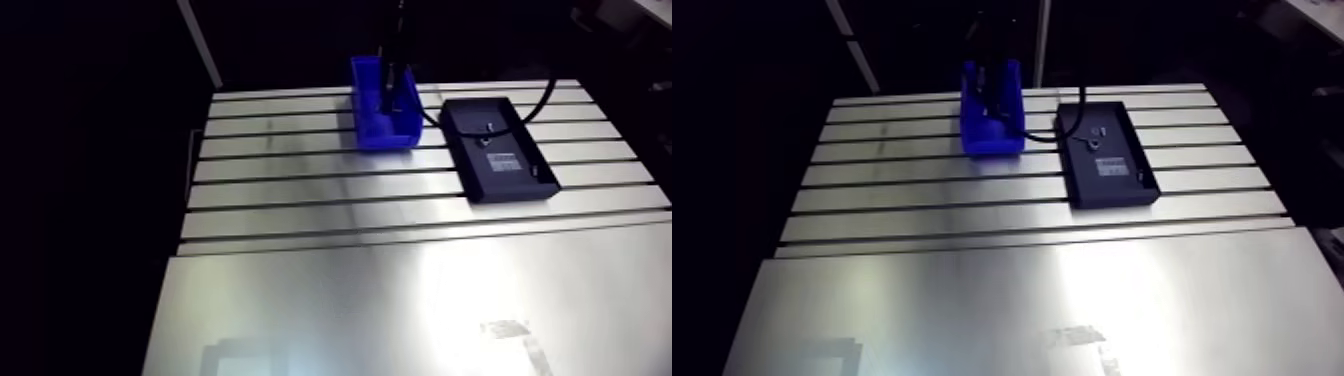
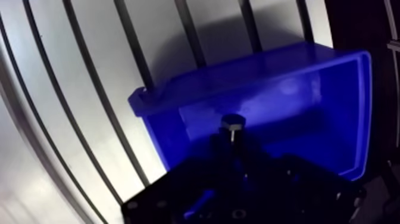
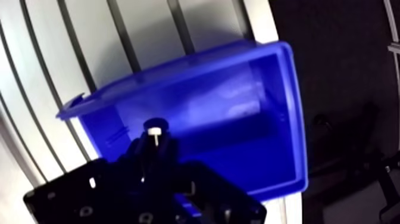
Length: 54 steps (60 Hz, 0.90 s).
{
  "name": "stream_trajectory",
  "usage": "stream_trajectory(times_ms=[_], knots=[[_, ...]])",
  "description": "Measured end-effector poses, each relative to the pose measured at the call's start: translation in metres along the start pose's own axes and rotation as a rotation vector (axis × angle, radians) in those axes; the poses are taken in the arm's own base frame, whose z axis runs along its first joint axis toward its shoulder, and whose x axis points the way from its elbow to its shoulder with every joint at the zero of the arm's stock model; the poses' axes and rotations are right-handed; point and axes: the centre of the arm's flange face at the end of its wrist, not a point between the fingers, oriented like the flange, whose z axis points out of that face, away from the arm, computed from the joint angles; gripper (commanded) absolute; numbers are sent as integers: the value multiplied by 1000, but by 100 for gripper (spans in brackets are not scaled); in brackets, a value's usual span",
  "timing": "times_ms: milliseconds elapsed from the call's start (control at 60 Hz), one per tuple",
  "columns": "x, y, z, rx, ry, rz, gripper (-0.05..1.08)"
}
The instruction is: Pick up the M10 bolt from the tray and put it into the blue bin.
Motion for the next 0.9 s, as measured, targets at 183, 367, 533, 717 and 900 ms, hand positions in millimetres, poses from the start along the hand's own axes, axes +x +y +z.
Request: stream_trajectory(times_ms=[183, 367, 533, 717, 900], knots=[[0, 0, 0, -5, 1, 1, 90], [0, 1, 0, -16, 3, 3, 70], [-1, 1, 2, -23, 5, 5, 58], [-1, 0, 4, -25, 4, 8, 42], [0, -1, 5, -32, 6, 13, 22]])
